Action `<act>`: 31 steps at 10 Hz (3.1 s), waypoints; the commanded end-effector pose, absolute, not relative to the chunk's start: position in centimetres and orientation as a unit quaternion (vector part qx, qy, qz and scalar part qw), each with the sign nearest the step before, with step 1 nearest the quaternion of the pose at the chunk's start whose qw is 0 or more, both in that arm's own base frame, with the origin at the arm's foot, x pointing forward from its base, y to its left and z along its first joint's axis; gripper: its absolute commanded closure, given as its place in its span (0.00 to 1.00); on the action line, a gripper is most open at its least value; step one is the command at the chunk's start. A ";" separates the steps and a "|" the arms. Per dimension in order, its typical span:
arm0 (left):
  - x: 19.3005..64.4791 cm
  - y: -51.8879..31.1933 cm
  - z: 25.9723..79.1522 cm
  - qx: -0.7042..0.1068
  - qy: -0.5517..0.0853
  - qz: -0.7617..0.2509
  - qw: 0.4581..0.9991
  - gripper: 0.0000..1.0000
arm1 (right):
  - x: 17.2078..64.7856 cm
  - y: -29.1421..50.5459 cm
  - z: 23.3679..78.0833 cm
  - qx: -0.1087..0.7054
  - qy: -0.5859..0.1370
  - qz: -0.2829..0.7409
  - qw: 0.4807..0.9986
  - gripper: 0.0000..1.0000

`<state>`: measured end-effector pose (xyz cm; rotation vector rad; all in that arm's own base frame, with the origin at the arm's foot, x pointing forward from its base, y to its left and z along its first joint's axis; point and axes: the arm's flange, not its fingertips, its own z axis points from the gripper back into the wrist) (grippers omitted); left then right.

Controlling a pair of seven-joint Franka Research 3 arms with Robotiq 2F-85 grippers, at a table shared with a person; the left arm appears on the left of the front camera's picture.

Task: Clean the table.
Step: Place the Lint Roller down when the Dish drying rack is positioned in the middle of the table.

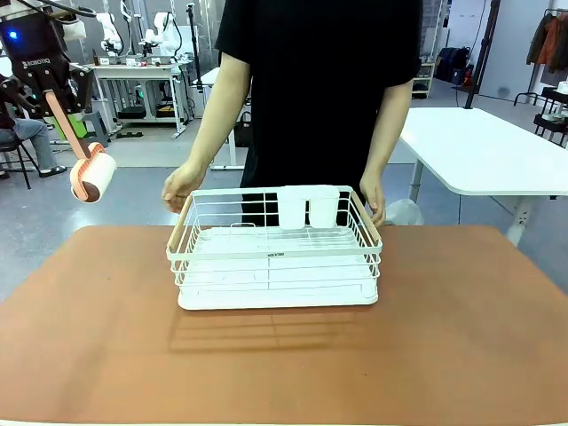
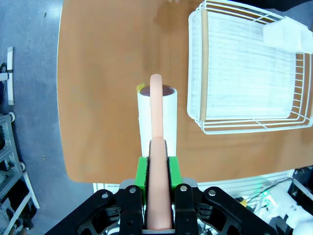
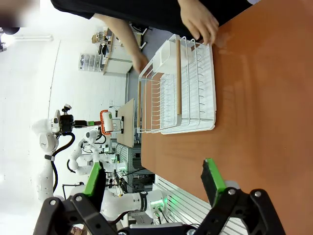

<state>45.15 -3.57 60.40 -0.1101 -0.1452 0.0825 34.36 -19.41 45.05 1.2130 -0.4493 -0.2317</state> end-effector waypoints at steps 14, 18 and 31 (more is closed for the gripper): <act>46.2 -3.0 60.4 -0.104 -0.038 0.076 0.991 0.79 | 34.0 -19.2 45.2 0.569 -0.210 -0.110 0.787 0.00; 51.1 0.3 57.7 -0.211 -0.027 0.214 0.954 0.79 | 34.0 -19.2 45.2 0.569 -0.210 -0.110 0.787 0.00; 56.3 1.3 39.8 -0.248 -0.146 0.668 0.686 0.79 | 34.0 -19.2 45.2 0.569 -0.210 -0.110 0.787 0.00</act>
